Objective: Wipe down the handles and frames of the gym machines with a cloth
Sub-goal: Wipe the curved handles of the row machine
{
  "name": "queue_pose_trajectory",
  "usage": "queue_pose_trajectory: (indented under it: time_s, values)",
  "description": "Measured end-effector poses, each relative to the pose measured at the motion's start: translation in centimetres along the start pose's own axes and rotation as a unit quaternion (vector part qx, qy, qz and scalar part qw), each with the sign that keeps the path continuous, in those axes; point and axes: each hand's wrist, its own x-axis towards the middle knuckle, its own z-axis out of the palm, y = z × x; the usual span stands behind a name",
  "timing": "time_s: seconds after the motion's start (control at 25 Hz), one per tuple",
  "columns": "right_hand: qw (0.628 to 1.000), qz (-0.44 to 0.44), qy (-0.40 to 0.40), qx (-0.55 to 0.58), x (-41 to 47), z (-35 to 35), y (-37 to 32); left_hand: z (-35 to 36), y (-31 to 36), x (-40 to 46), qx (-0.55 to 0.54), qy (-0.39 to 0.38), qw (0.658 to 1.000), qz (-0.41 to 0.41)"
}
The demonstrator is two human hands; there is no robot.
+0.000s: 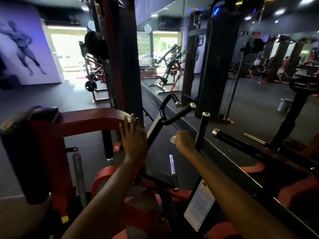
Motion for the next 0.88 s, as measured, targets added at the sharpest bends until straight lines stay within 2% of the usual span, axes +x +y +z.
queue_pose_trajectory:
  time_s: [0.08, 0.16, 0.4, 0.56, 0.76, 0.88]
  values:
    - [0.999, -0.027, 0.001, -0.026, -0.4, -0.8, -1.0, -2.7, 0.3, -0.9, -0.029, -0.045, 0.999, 0.009]
    - [0.997, -0.058, -0.014, -0.039, -1.0, -0.8, -1.6, -4.6, 0.1, -2.2, -0.036, -0.041, 0.998, -0.019]
    - [0.985, -0.152, -0.071, 0.028, -4.7, 2.6, -3.0, -7.8, -0.6, -9.9, 0.083, -0.116, 0.972, -0.188]
    - [0.956, -0.267, -0.114, 0.034, -7.8, 5.4, -6.0, -10.0, -2.4, -15.5, 0.157, -0.142, 0.947, -0.243]
    - [0.924, -0.327, -0.185, 0.064, -13.5, 8.8, -11.0, -15.4, -5.5, -21.7, 0.186, -0.127, 0.916, -0.333]
    - [0.890, -0.392, -0.218, 0.084, -18.2, 11.6, -16.3, -20.2, -9.8, -25.7, 0.216, -0.101, 0.889, -0.392]
